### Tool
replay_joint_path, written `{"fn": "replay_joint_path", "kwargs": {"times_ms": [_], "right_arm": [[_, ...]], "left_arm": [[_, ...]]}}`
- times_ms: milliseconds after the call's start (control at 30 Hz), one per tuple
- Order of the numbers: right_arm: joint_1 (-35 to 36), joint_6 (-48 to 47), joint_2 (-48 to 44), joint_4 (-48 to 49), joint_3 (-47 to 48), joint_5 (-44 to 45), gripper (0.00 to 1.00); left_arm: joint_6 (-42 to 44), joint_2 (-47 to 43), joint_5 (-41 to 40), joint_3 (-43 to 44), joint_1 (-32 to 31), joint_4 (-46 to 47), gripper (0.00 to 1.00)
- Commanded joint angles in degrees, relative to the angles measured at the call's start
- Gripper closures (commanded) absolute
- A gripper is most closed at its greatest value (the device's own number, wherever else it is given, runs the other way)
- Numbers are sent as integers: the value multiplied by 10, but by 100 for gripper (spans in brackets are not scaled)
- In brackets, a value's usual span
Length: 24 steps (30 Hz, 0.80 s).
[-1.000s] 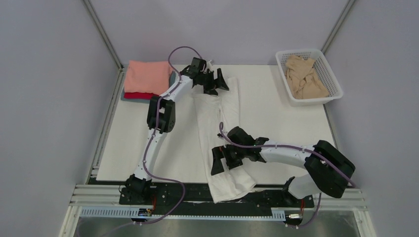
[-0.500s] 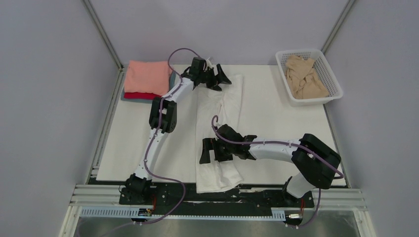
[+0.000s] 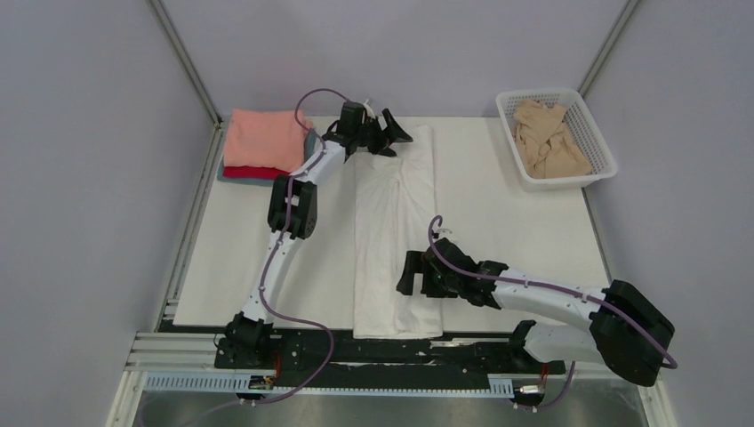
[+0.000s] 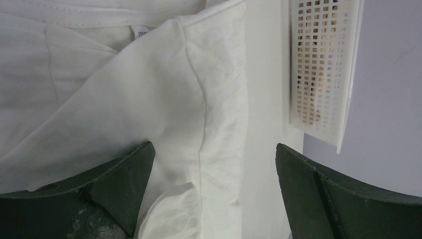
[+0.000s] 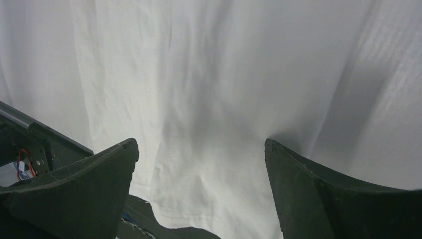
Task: Fold and stack the t-shirts
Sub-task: Rotate the tshirt 90 degrees
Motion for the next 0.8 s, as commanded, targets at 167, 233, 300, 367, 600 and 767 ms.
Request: {"fn": "replay_joint_path", "kwargs": {"times_ms": [167,233,300,367,600,767], "right_arm": [[-8,14,-111,-15,-47,42,0],[-8,-2,-141,-17,-34,50,0],[-8,-14,-165,-18,-25,61,0],[-8,-15,-186,-19,-30,69,0],[-11,-25,-233,-72,-46,87,0],[-12,-31,-260,-93,-59,74,0]], "left_arm": [[10,-9,-11,0,10,25,0],[27,-31,5,0,10,16,0],[56,-71,5,-12,8,3,0],[92,-119,0,-29,4,-20,0],[224,-360,-69,-208,-29,-117,0],[248,-553,-164,-496,-58,-66,0]]}}
